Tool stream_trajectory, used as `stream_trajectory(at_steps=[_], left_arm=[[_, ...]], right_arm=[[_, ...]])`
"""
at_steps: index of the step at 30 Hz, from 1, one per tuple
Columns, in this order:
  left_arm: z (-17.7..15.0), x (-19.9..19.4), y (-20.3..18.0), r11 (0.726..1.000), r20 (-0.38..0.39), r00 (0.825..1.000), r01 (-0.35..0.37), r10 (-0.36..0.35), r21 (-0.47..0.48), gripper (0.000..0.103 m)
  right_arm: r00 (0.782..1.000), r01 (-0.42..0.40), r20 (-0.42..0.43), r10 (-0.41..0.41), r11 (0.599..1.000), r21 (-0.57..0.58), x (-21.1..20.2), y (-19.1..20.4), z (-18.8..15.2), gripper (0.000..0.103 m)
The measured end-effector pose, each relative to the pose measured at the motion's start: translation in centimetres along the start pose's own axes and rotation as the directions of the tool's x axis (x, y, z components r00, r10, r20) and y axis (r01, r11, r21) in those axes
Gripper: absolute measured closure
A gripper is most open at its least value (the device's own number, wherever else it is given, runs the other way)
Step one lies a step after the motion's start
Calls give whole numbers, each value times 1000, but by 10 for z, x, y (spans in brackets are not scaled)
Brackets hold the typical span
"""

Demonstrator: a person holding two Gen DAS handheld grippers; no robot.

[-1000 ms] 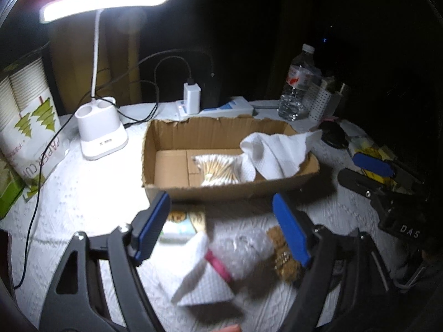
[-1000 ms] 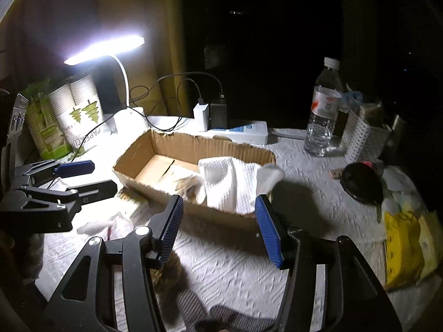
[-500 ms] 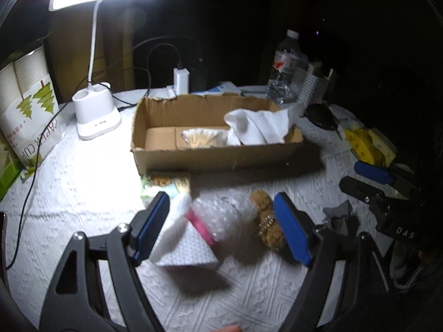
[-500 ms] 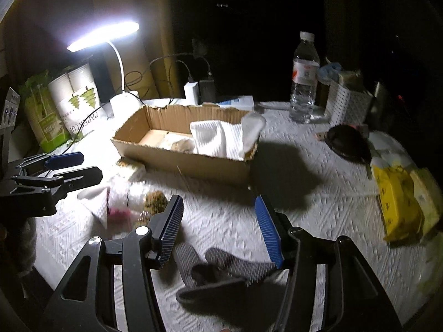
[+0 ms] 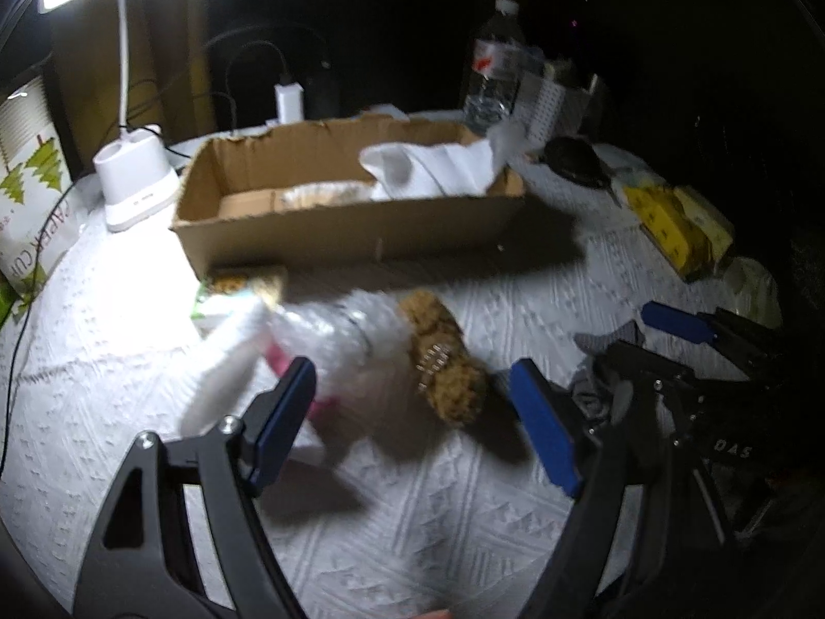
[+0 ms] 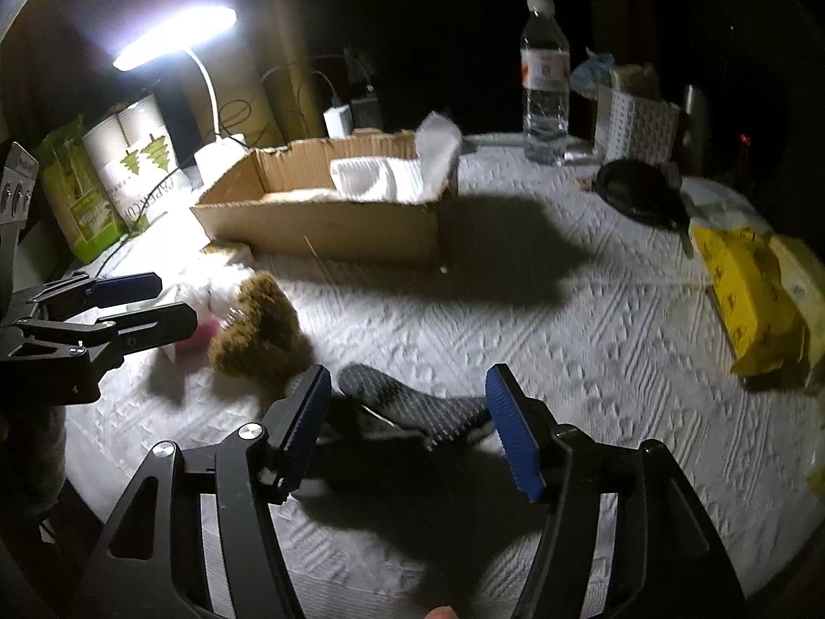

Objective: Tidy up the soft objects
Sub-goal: 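Reach the left tool to the brown plush while the right tool reaches the grey glove, then grasp the brown plush with the left tool while the right tool grasps the grey glove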

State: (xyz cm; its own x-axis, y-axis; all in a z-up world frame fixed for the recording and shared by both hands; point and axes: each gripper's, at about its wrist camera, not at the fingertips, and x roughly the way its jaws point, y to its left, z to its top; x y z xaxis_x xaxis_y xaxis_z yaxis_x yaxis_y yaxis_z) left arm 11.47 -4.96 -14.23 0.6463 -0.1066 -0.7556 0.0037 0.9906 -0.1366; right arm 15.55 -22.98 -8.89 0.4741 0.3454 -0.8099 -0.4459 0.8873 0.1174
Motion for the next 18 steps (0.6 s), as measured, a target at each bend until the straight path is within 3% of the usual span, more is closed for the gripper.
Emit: stream_trajectory(at_steps=[7, 16, 17, 18], left_arm=[[-3, 18, -19, 999, -40, 999, 26, -25, 29, 24], [-3, 44, -21, 1000, -79, 997, 12, -11, 5, 26], [-3, 46, -21, 1000, -79, 997, 15, -14, 2, 29], [-3, 47, -21, 1000, -82, 997, 14, -14, 1, 40]], right_arm=[[998, -25, -48, 27, 999, 24, 16, -12, -18, 36], [993, -109, -49, 110, 994, 27, 26, -7, -29, 36], [992, -115, -45, 115, 993, 21, 26, -6, -30, 36], [992, -119, -42, 120, 993, 20, 26, -6, -30, 37]])
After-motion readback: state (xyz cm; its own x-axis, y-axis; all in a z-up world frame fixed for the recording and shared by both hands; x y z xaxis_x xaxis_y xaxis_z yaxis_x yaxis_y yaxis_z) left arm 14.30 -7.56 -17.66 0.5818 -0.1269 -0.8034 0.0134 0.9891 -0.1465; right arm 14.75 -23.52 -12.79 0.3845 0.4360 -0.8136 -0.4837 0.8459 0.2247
